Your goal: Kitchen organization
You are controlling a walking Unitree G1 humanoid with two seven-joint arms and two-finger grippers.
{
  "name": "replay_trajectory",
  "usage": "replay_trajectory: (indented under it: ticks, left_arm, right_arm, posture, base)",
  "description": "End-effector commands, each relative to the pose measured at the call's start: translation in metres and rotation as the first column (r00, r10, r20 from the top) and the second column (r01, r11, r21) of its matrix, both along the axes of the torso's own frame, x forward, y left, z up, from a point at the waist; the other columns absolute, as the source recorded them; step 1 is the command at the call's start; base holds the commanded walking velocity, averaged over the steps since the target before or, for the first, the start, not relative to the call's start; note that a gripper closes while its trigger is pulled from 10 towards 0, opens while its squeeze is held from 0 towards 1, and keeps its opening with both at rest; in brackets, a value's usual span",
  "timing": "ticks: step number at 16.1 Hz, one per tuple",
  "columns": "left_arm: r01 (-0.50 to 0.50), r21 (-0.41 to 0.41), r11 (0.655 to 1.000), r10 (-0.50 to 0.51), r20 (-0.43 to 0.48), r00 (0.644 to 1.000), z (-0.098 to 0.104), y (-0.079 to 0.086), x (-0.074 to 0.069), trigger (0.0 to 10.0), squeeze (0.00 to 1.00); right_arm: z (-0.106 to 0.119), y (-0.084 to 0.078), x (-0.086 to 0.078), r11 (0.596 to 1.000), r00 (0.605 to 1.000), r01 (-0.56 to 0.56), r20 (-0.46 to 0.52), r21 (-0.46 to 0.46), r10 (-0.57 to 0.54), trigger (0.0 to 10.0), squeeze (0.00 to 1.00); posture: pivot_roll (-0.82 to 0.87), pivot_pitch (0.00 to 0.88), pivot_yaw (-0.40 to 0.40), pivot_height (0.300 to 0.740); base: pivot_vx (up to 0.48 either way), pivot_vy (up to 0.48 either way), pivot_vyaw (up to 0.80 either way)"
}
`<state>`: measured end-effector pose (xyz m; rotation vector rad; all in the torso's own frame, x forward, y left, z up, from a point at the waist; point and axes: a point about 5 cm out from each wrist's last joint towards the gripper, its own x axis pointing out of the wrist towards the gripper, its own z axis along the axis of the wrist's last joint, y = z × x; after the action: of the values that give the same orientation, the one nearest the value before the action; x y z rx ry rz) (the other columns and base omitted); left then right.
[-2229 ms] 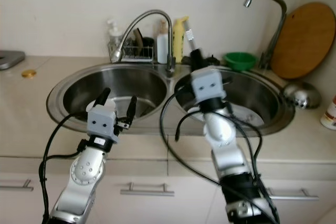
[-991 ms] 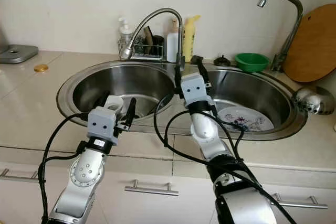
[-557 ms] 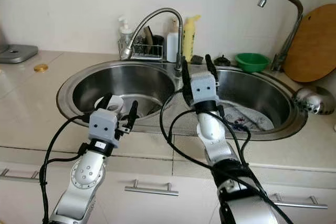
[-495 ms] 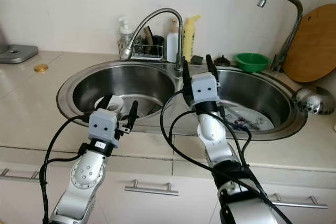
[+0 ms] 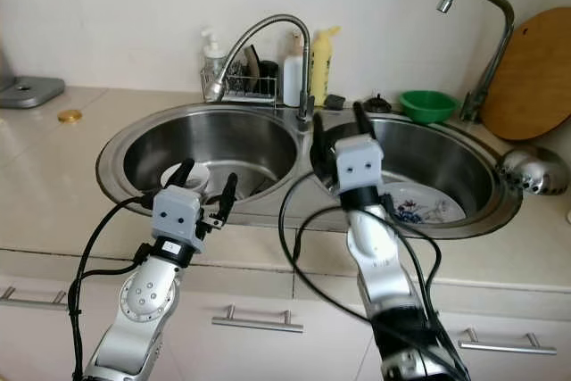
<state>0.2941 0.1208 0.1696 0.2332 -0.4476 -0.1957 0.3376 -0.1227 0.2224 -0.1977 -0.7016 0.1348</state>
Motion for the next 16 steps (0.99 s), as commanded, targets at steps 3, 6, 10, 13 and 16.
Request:
replay_trajectory:
  ticks: [3,6,10,13,16]
  left_arm:
    - [0.012,0.005,1.000,-0.012,-0.010,1.000,-0.001,0.000,0.000,10.0,0.00]
    - [0.017,0.007,1.000,-0.017,-0.011,1.000,-0.001,-0.001,0.000,10.0,0.00]
    - [0.019,0.010,1.000,-0.019,-0.013,1.000,-0.001,-0.001,-0.001,10.0,0.00]
    - [0.016,0.011,1.000,-0.016,-0.023,1.000,-0.005,0.000,-0.001,10.0,0.00]
    - [0.016,0.004,1.000,-0.016,-0.022,1.000,-0.006,0.001,-0.003,10.0,0.00]
  right_arm:
    - [-0.004,0.000,-0.007,1.000,0.999,-0.017,-0.036,-0.012,0.016,10.0,0.00]
    - [-0.007,0.000,-0.008,1.000,0.998,-0.008,-0.067,-0.029,0.006,10.0,0.00]
    - [-0.015,0.000,-0.011,0.999,0.993,-0.009,-0.114,-0.052,0.003,10.0,0.00]
    - [-0.028,0.000,-0.016,0.998,0.981,-0.031,-0.192,-0.063,0.018,10.0,0.00]
    - [-0.037,-0.003,-0.020,0.996,0.970,-0.020,-0.242,-0.083,-0.001,10.0,0.00]
  posture:
    - [0.02,0.000,-0.021,0.740]
    - [0.02,0.000,-0.019,0.740]
    - [0.02,0.000,-0.020,0.740]
    - [0.01,0.000,-0.022,0.740]
    - [0.01,0.000,-0.022,0.740]
  base:
    - [-0.269,0.000,0.00]
    - [-0.284,0.000,0.00]
    - [-0.289,0.000,0.00]
    - [-0.287,0.000,0.00]
    - [0.000,0.000,-0.73]
